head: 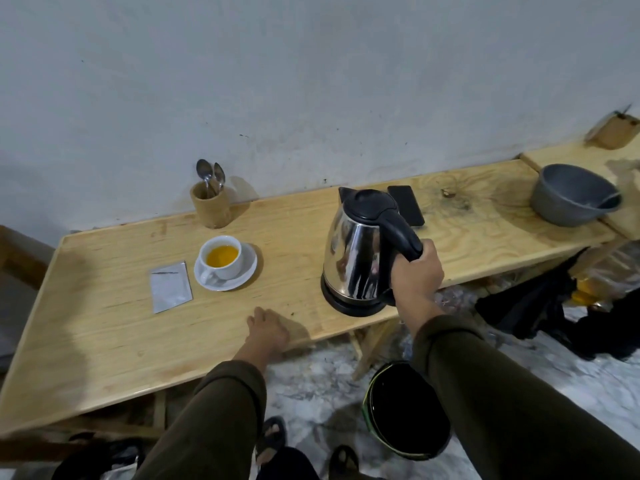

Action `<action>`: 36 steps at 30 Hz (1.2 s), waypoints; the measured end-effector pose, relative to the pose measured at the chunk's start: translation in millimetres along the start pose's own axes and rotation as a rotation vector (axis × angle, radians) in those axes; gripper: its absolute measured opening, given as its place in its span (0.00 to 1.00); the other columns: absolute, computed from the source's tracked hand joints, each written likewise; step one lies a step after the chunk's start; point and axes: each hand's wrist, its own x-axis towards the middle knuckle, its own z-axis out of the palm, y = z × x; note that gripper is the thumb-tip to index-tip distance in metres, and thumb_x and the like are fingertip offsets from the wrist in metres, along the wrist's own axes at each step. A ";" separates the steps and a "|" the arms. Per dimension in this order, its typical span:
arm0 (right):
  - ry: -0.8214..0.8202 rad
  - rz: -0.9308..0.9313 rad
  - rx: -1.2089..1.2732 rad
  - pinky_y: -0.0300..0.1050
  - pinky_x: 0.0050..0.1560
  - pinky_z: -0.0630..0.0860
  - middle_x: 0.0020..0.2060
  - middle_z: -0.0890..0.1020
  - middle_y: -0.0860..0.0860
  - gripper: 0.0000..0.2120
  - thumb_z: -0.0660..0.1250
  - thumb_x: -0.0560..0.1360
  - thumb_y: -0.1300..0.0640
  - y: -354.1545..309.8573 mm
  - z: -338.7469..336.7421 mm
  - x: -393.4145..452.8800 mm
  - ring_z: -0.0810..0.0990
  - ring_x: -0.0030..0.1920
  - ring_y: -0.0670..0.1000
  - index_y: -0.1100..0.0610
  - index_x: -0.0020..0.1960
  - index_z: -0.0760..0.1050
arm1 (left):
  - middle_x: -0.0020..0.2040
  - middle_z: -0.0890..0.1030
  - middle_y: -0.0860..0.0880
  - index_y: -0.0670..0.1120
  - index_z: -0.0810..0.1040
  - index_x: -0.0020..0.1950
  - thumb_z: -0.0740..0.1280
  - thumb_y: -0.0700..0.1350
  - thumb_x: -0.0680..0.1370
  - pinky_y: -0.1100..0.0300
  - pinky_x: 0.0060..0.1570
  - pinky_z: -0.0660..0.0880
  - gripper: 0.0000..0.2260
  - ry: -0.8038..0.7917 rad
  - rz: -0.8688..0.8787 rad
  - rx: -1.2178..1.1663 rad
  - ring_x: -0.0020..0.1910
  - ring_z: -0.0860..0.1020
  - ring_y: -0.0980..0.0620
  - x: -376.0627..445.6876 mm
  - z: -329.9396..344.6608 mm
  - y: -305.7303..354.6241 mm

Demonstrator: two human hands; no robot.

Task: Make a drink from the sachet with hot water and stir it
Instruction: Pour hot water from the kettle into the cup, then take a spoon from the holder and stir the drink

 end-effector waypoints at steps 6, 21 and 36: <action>-0.025 -0.022 -0.019 0.43 0.42 0.68 0.37 0.76 0.52 0.09 0.61 0.70 0.68 -0.5 1.2 1.5 0.74 0.39 0.54 0.55 0.41 0.69 | 0.76 0.56 0.36 0.36 0.60 0.73 0.51 0.49 0.79 0.43 0.73 0.56 0.26 -0.051 0.031 0.172 0.73 0.55 0.33 11.4 3.8 -6.8; -0.091 -0.044 -0.031 0.42 0.38 0.67 0.38 0.75 0.54 0.09 0.64 0.71 0.67 22.9 -8.1 -6.1 0.74 0.39 0.55 0.55 0.41 0.68 | 0.77 0.55 0.36 0.36 0.59 0.74 0.51 0.48 0.80 0.41 0.74 0.53 0.26 -0.006 0.046 0.154 0.74 0.53 0.32 12.2 6.0 -3.6; -0.108 -0.617 -0.305 0.62 0.74 0.49 0.61 0.74 0.50 0.19 0.64 0.71 0.54 -29.2 20.0 -18.0 0.70 0.64 0.50 0.52 0.62 0.72 | 0.76 0.64 0.40 0.38 0.57 0.77 0.53 0.50 0.82 0.52 0.72 0.61 0.26 0.222 -0.135 -0.417 0.74 0.65 0.39 -26.2 -29.7 3.1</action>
